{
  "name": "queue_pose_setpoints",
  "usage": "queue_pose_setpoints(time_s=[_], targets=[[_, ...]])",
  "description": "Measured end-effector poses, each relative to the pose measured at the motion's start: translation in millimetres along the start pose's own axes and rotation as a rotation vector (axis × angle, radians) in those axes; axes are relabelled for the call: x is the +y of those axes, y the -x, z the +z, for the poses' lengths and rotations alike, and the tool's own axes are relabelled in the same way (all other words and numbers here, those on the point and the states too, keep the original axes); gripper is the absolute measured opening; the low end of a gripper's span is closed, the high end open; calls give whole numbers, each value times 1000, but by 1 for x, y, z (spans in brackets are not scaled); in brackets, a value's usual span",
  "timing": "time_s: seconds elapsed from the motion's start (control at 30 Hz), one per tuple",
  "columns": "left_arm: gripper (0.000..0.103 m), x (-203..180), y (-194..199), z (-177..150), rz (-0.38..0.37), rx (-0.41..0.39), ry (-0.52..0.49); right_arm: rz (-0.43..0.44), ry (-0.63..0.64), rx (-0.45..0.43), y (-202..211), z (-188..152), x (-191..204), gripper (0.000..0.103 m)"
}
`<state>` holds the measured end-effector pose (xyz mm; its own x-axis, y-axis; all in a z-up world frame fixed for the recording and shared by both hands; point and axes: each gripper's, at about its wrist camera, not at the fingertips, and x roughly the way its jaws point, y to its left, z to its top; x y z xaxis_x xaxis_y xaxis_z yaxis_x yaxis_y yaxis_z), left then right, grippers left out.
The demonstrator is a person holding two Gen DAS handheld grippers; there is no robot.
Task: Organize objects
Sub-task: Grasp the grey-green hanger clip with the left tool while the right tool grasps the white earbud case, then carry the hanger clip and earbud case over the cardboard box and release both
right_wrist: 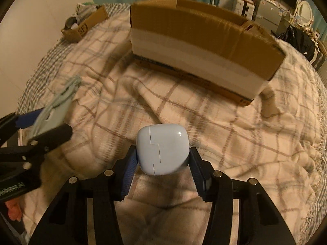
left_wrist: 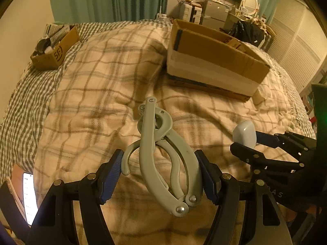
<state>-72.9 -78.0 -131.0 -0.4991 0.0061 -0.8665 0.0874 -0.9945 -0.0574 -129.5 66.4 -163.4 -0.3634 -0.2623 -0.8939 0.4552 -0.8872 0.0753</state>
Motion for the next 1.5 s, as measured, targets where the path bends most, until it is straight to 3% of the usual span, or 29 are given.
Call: queue_pose_setpoints(time_s=[0.47, 0.77, 0.97, 1.27, 1.5], targets=[[71, -17, 65, 8, -68, -107, 32, -25, -3, -158, 93, -13, 2, 50], [71, -34, 112, 45, -108, -204, 29, -85, 33, -266, 167, -3, -11, 50], [71, -43, 129, 81, -147, -261, 34, -88, 42, -336, 205, 26, -27, 50], [71, -70, 111, 144, -138, -275, -35, -72, 16, -374, 214, 85, -62, 50], [70, -86, 52, 197, -112, -230, -78, -68, -3, -333, 167, 144, -91, 50]])
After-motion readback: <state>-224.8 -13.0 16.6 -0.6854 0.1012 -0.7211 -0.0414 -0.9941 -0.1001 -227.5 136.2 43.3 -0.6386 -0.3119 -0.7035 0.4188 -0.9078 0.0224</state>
